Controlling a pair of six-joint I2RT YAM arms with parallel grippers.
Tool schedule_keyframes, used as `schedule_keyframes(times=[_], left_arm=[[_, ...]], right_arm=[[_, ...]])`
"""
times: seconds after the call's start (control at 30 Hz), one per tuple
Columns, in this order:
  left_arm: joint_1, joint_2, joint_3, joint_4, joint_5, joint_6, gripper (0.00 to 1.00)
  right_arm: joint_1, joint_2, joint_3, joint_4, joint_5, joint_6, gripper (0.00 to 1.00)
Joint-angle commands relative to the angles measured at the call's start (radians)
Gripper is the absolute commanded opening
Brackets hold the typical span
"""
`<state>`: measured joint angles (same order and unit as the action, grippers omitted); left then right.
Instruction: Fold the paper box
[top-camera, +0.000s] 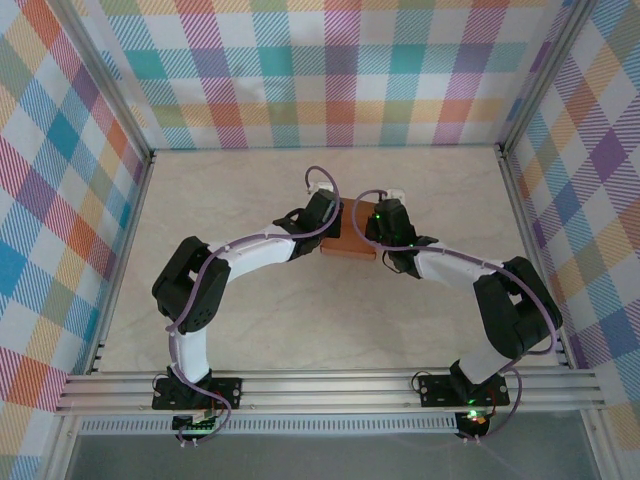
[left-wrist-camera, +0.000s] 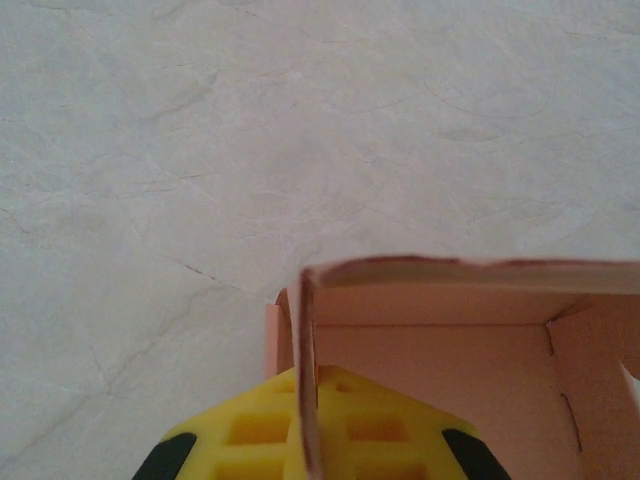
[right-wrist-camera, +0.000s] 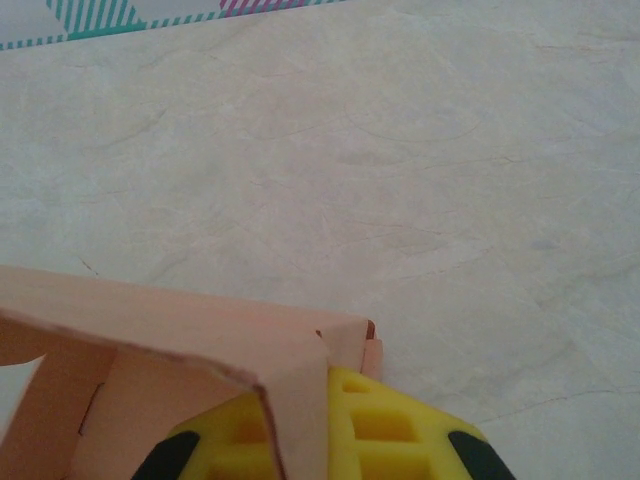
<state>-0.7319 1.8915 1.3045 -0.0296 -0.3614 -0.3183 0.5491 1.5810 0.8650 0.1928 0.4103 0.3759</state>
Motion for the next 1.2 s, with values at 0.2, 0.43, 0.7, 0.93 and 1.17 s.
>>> schedule_keyframes(times=[0.2,0.43,0.7,0.93,1.17], left_arm=[[-0.038,-0.008,-0.009,0.029,0.086,0.009,0.0],[-0.038,-0.009,-0.046,0.062,0.1,-0.01,0.0],[-0.045,-0.059,-0.192,0.239,0.106,-0.009,0.0],[-0.059,-0.079,-0.244,0.295,0.095,0.008,0.0],[-0.089,-0.084,-0.345,0.456,0.0,0.061,0.0]], right_arm=[[0.02,-0.022,0.108,-0.112,-0.045,0.092,0.0],[0.021,0.01,0.035,-0.017,-0.077,0.106,0.0],[0.028,-0.018,-0.069,0.148,-0.112,0.018,0.0],[0.028,-0.022,-0.127,0.238,-0.166,-0.013,0.0],[0.036,-0.021,-0.185,0.333,-0.196,-0.03,0.03]])
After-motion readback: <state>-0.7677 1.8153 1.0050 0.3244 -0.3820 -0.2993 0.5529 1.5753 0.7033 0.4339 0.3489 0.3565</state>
